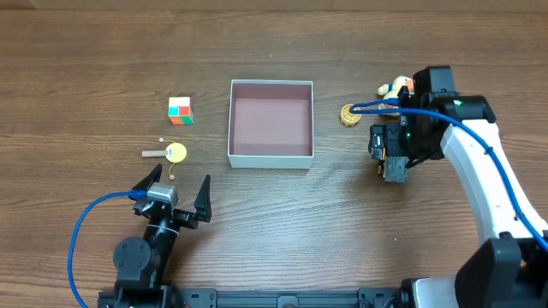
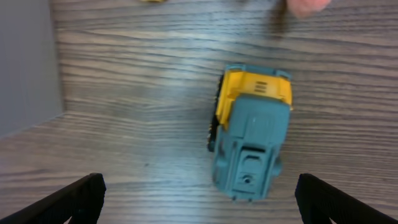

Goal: Pack container
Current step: 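Move the right gripper over the yellow-teal toy truck and grasp it, then lift the truck with the right gripper and carry it over the box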

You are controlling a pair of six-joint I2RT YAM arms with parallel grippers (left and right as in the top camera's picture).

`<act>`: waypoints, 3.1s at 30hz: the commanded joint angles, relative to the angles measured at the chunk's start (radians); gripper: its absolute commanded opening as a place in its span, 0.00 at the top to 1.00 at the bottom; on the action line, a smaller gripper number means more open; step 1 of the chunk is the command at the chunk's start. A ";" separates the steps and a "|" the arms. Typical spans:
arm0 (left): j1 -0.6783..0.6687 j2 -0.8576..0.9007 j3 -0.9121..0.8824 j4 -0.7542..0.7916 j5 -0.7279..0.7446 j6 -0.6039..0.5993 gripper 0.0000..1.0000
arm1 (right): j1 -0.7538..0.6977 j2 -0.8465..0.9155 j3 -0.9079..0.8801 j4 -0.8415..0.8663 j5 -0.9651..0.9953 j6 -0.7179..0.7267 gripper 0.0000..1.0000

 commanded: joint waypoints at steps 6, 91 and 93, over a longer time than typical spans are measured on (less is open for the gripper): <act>0.006 -0.008 -0.003 0.001 0.004 0.008 0.00 | -0.037 0.010 0.007 0.018 0.063 0.037 0.00; 0.006 -0.008 -0.003 0.001 0.004 0.008 0.00 | -0.079 0.208 -0.150 0.200 0.050 0.083 0.12; 0.006 -0.008 -0.003 0.001 0.004 0.008 0.00 | -0.079 0.208 -0.136 0.190 0.050 0.083 0.15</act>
